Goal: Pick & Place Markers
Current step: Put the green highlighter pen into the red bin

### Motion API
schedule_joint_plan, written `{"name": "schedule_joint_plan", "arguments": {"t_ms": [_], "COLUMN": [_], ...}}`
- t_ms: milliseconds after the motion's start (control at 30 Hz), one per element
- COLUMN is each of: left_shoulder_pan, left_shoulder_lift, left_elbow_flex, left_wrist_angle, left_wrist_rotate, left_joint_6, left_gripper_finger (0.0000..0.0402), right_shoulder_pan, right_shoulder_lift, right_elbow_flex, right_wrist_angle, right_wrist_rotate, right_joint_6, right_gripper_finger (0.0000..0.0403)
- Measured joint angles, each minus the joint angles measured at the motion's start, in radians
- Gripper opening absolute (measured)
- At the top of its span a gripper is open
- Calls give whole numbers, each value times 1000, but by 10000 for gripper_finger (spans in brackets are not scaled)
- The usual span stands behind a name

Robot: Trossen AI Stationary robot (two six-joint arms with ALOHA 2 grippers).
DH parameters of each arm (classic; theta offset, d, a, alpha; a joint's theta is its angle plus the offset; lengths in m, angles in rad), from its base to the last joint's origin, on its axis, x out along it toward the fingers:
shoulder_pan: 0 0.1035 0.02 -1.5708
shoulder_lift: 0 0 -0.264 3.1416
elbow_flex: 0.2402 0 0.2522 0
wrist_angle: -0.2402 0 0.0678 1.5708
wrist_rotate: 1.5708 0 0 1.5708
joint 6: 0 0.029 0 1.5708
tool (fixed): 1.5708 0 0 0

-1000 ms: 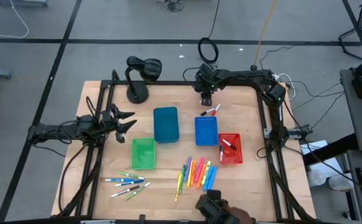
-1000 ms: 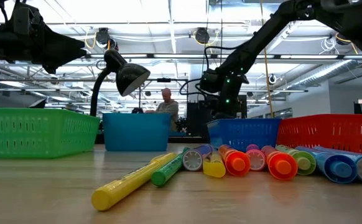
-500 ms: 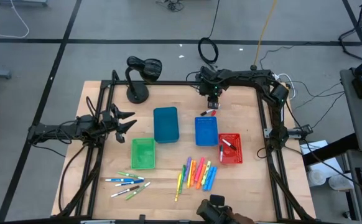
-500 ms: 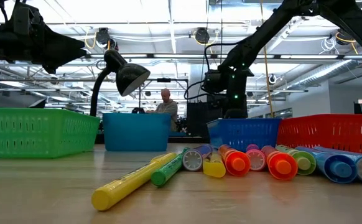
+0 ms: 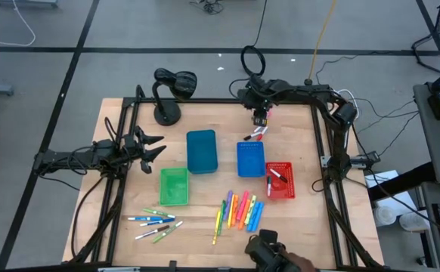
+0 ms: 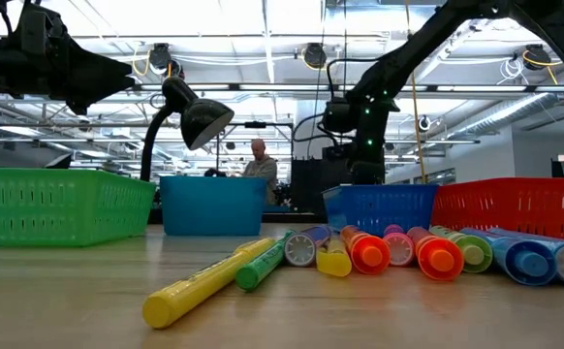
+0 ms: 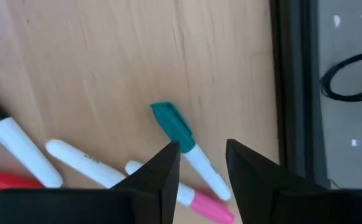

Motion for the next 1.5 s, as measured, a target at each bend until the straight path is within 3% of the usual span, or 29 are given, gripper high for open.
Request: {"name": "schedule_joint_plan", "arguments": {"t_ms": [267, 500, 667, 833, 1000, 1167, 1333, 1500], "left_shoulder_pan": [0, 0, 0, 0, 0, 0, 0, 0], "left_shoulder_lift": [0, 0, 0, 0, 0, 0, 0, 0], "left_elbow_flex": [0, 0, 0, 0, 0, 0, 0, 0], "left_wrist_angle": [0, 0, 0, 0, 0, 0, 0, 0], "left_wrist_rotate": [0, 0, 0, 0, 0, 0, 0, 0], "left_joint_6": [0, 0, 0, 0, 0, 0, 0, 0], "left_gripper_finger": [184, 184, 184, 184, 184, 184, 184, 184], "right_shoulder_pan": [-29, -50, -50, -50, -47, -47, -35, -1], "right_shoulder_lift": [0, -7, -7, -5, -5, -8, -64, -199], "right_elbow_flex": [-82, -193, -220, -221, -222, -223, -229, -225], "right_wrist_angle": [43, 232, 216, 184, 189, 205, 207, 209], "right_wrist_rotate": [-48, -46, -43, -44, -43, -43, -41, -39], "right_joint_6": [-19, -86, -67, -18, -17, -4, 26, 66], "right_gripper_finger": [118, 118, 114, 84, 21, 20, 18, 18]}}
